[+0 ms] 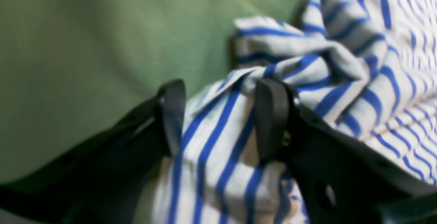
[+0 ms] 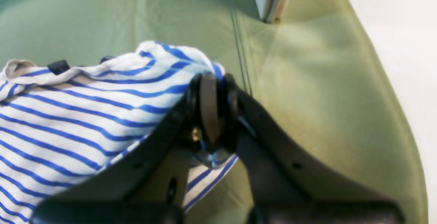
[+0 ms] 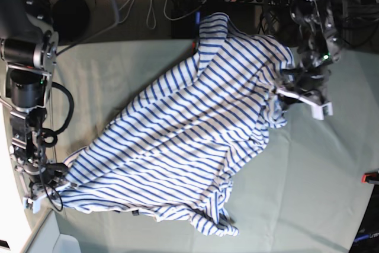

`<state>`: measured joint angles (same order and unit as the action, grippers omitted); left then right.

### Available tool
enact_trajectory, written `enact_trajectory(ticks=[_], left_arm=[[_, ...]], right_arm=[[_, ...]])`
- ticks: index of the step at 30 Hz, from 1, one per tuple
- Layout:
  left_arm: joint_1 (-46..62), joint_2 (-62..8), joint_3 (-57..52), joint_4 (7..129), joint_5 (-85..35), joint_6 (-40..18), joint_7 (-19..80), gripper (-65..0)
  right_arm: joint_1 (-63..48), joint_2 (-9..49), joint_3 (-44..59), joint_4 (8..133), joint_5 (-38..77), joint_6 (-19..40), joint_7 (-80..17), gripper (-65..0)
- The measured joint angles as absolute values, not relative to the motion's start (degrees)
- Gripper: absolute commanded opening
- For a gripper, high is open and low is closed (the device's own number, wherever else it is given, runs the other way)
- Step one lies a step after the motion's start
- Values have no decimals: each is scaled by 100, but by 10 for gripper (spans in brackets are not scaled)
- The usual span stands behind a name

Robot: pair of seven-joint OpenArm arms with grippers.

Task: Layout the t-shirt on the table in an organized manner, then fold the t-shirt properly
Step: 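Pull the shirt apart with both grippers to flatten it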

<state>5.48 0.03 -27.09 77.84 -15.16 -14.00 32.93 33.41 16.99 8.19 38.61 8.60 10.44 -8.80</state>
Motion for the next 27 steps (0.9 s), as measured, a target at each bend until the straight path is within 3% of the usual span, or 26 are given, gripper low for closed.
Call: enact_trajectory(ticks=[5,8,11,20,27], left_arm=[[370,-3,-2471,7288,-1553,-1420,3146,-365],[290,-30,-2438,7105,-1570,-1420,3035,-482],[220,-38,-2443,6989,-1573,-1424,3033,-650],[64,-353,-2749,7666,-1575,-1461,3426,-650],[-1151,-801,-2906,7996,-1584,-1468,3382,-650]], right_arm=[[3345,1699,819,3859,860,1044,-882,-650],[3345,1699,819,3857,860,1044,-899,-650],[3343,1697,819,3857,860,1044,-899,-650],[3122,1693,808,3863,858,1044,-882,-650],[3118,1684,814,3868,880,1041,-902,-650]])
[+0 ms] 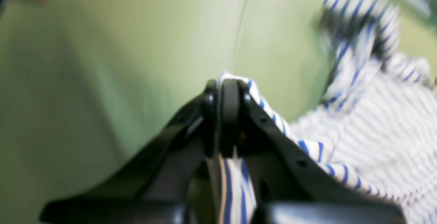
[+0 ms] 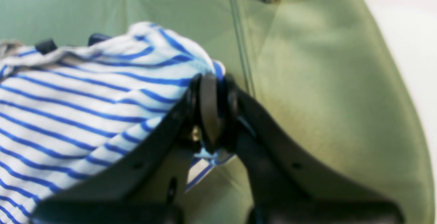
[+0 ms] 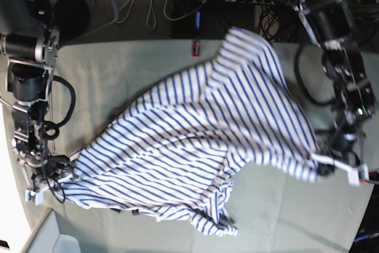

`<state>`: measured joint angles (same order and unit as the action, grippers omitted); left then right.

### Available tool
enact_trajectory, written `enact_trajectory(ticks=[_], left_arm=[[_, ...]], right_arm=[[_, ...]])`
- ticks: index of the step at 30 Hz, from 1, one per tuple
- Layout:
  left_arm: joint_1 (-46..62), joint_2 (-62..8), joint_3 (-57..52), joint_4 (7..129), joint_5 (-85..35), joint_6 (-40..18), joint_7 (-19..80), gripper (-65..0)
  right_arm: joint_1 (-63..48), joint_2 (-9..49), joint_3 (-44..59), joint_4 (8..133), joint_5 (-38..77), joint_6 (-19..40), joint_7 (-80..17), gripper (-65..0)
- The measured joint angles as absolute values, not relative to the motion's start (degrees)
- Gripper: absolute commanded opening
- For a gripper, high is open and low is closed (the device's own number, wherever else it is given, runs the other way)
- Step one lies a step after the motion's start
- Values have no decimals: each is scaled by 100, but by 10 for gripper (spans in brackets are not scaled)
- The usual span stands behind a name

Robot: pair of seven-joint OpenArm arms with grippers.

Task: Layout the t-shirt on the table in an organized manner, then fold the t-shirt properly
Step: 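Pull the shirt apart with both grippers to flatten it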

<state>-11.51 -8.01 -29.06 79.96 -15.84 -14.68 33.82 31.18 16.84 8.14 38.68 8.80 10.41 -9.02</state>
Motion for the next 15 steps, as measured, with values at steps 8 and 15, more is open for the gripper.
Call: enact_trajectory(ticks=[8,15], left_arm=[[-2635,-1256,-2912,6451,-1544,-1474,3347,-650],[-3618,-1334,-2912,4565,-1535,-1466,2845,-589]], right_arm=[[2491,1520,808,4635,858,1041,-932,-650],[2292,1332,786,4901,880,1044,-967,-650]])
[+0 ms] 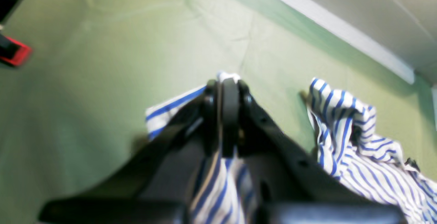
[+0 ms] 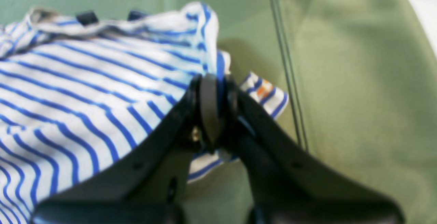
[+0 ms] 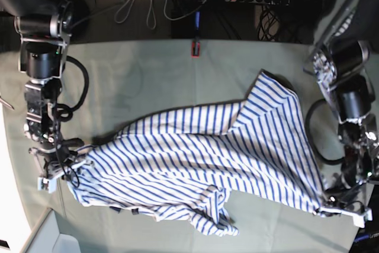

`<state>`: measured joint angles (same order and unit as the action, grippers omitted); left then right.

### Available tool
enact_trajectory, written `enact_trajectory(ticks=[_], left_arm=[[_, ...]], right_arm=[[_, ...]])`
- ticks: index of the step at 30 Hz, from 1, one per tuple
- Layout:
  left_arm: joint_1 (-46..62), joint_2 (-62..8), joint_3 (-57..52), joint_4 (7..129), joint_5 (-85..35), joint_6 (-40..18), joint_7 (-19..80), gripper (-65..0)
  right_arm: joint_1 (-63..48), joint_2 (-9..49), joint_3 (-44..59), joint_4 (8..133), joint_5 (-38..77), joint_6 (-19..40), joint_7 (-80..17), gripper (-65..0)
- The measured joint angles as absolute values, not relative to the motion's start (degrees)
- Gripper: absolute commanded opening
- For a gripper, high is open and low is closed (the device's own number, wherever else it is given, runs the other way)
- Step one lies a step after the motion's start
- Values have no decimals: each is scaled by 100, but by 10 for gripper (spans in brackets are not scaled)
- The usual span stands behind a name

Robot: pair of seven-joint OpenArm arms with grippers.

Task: Layout the t-shirt on the table in an organized manner, then fold the t-shirt properly
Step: 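Pull the shirt apart with both grippers to flatten it, then regrasp the shirt edges with both grippers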

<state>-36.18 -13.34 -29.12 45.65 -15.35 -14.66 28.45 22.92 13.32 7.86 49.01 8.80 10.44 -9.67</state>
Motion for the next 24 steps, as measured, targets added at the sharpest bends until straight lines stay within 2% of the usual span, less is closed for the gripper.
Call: enact_trajectory(ticks=[2,6,9,12,19,24], left_arm=[[-3750,-1372,-2904,4042,-1544,-1444,2639,-482],[-3782,-1546,-2906,3594,-1533,-1437,2436,-238],[-3658,-1612,-2954,4101,-1564,-1413,2740,-119],[-2989,-1590,-2952,5282,-2023,-1433,3168,-87],[-263,-873,-2893,7839,-3472,-1378,3428,-85],[904,-84,-2904,8586,-3409,-1352,3345,-83]], right_arm=[[2281,1363,794,4908,880,1044,-1179,-639],[2296,1411,797,4919,858,1044,-1739,-499],[2287,1494,788,5002,873,1046,-1831,-409],[2084,1581,838,5496,862,1044,-1752,-373],[1295,1653,838,6945,884,1039,-1778,-369],[731,1667,843,7655,862,1039,-1793,-369]])
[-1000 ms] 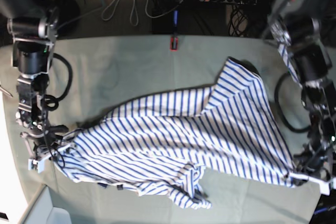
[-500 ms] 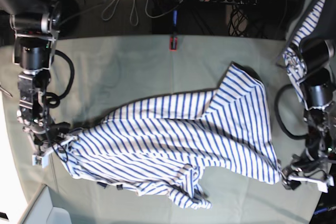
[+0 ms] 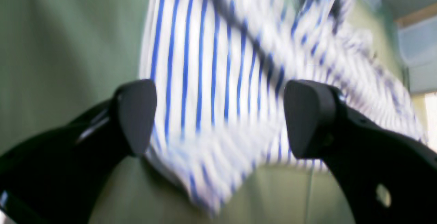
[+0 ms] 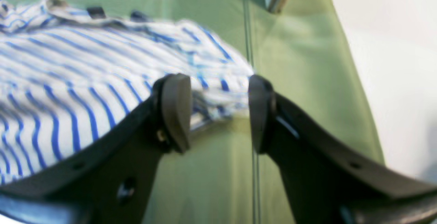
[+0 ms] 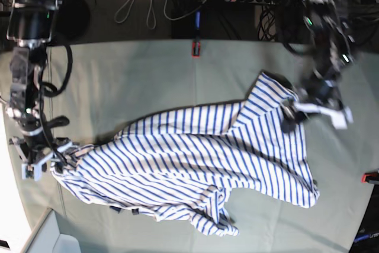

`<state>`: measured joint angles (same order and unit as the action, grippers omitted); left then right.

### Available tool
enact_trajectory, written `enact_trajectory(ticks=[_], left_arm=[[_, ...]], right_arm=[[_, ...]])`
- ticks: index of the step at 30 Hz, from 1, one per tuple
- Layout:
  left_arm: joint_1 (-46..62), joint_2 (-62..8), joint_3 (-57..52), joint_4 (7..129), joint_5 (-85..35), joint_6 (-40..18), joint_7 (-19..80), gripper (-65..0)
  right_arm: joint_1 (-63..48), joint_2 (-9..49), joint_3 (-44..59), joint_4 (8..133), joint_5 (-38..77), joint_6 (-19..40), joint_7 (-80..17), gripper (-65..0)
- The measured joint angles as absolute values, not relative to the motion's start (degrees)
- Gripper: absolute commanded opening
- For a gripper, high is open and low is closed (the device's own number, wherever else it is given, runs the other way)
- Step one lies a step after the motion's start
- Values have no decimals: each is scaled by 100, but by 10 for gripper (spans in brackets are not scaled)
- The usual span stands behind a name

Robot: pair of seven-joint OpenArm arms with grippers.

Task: Layout the t-shirt on the table in an organized manner, then fold the t-shirt properly
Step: 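Regrasp the shirt edges with both grippers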

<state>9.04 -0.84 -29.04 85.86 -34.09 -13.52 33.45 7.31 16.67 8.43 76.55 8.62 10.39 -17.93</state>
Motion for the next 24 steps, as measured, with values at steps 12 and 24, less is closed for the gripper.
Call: enact_trajectory(ticks=[12,24], left_arm=[[1597,425,-2709,8464,-3352,-1376,3352,-83],[1256,163,-2018,7826,-3450,-1457,3236,-349]], right_arm=[[-14,1640,845,7961,891,1039,-1798,-369],[-261,1638,847,7961,884,1039,-1809,-369]])
